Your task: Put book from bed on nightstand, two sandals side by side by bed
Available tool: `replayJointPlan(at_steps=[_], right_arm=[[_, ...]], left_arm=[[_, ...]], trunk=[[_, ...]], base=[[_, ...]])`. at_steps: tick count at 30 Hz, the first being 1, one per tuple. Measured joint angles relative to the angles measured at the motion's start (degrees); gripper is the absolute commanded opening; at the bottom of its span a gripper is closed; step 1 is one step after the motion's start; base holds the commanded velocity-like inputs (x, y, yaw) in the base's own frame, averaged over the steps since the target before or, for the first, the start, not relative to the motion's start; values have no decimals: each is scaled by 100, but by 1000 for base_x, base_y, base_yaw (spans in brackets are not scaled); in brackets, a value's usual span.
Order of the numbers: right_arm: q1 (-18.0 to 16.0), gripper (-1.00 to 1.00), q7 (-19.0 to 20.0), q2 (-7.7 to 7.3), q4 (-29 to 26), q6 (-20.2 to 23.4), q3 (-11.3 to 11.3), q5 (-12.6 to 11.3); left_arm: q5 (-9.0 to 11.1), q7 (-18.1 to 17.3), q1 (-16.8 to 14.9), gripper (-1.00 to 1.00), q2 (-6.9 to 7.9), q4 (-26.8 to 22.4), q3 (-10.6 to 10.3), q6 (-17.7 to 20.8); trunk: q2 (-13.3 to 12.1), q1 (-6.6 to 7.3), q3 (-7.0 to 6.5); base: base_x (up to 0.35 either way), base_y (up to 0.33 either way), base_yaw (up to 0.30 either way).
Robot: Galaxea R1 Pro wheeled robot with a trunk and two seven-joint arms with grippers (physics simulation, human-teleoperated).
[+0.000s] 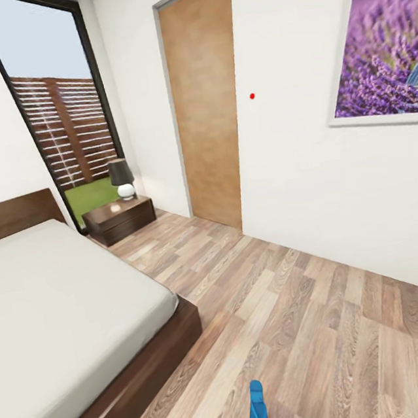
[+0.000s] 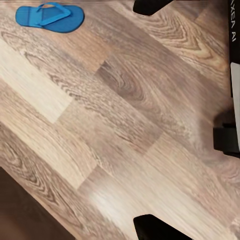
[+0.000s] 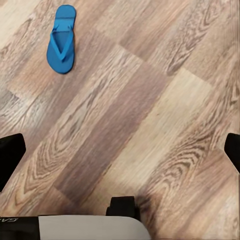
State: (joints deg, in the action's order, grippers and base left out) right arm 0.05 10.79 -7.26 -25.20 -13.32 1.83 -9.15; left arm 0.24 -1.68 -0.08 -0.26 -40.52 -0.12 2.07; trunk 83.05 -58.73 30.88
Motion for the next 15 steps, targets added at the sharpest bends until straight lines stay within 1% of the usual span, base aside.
replayJointPlan(at_steps=[15], right_arm=[[0,100,0,13,0,0,-8,0]], left_arm=[[0,0,0,100,0,0,0,0]], trunk=[[0,0,0]], base=[[0,0,-284]])
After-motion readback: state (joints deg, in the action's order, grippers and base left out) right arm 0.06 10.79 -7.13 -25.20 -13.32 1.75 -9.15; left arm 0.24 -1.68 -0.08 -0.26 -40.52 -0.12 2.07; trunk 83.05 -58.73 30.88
